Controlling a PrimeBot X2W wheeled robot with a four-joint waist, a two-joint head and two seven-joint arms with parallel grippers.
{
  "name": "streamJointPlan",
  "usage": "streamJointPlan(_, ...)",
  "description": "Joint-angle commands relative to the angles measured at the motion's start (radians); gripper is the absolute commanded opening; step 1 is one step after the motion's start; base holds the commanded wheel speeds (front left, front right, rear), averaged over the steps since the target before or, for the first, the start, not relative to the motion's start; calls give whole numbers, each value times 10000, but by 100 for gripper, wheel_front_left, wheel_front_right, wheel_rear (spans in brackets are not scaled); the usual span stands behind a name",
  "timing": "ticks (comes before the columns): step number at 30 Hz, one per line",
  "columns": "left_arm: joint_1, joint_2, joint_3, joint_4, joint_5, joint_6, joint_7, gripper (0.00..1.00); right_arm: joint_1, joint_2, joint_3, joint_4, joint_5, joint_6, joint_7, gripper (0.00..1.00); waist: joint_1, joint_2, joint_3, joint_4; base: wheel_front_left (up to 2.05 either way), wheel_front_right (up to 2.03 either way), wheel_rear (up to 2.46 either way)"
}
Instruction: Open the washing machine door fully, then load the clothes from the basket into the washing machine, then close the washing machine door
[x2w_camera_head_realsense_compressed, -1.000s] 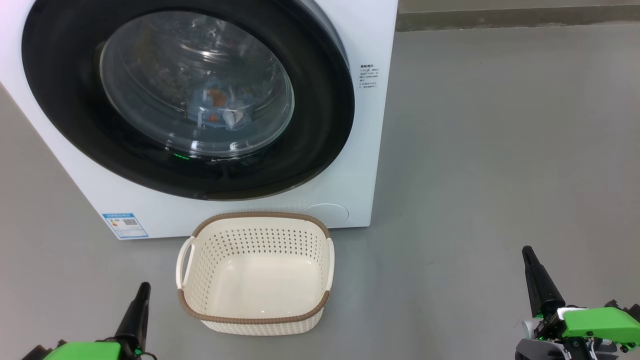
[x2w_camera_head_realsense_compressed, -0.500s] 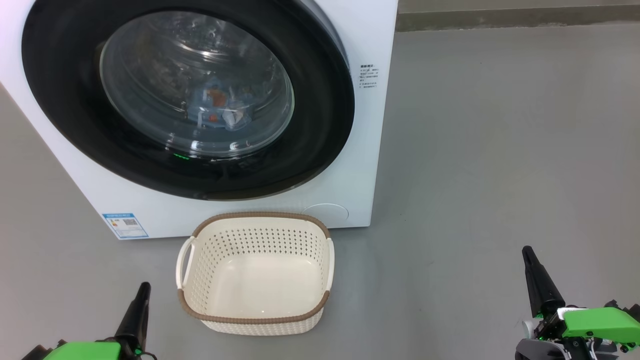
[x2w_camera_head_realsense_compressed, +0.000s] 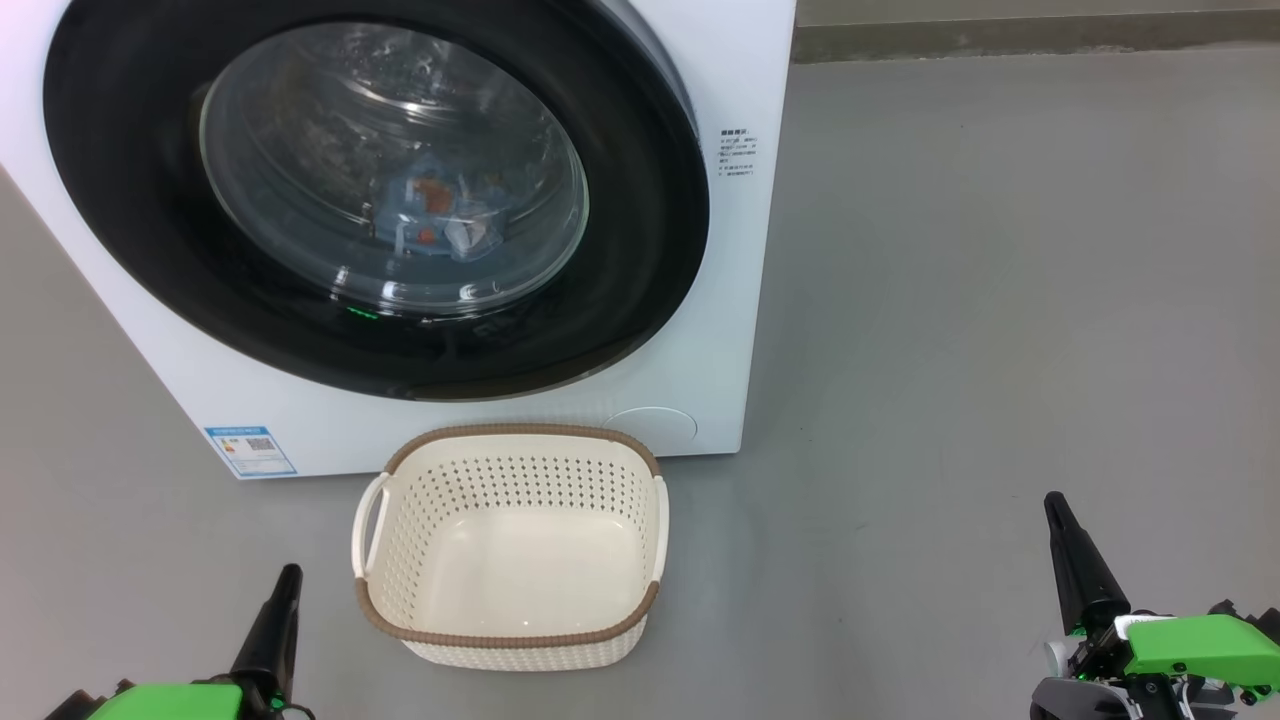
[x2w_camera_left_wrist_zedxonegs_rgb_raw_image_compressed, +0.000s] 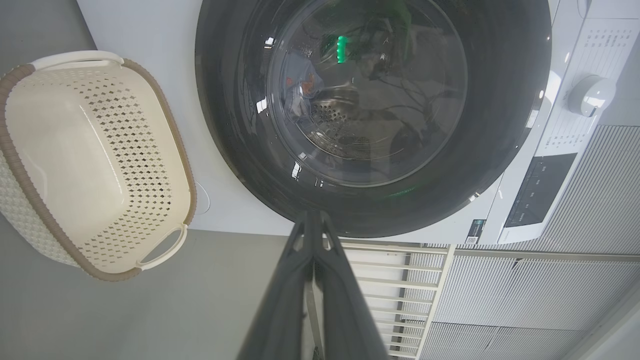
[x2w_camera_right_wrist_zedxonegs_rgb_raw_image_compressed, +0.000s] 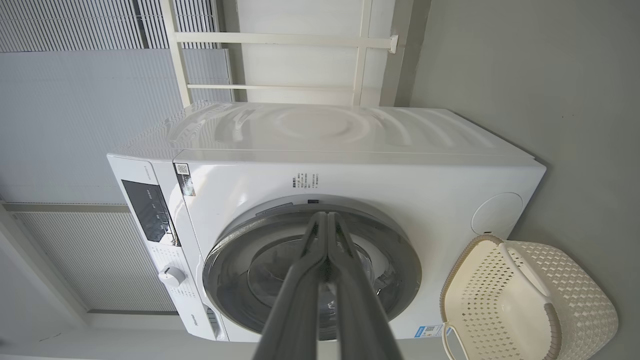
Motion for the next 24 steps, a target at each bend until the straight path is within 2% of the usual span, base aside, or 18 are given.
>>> streamJointPlan(1, -411, 129, 357, -294, -38, -29, 36, 0, -103, -30, 221, -309, 31, 16, 83, 0, 0, 0, 0, 0, 0, 0, 0)
streamJointPlan(24, -413, 117, 375, -294, -24, -29, 51, 0, -103, -30, 223, -309, 33, 16, 81, 0, 0, 0, 0, 0, 0, 0, 0)
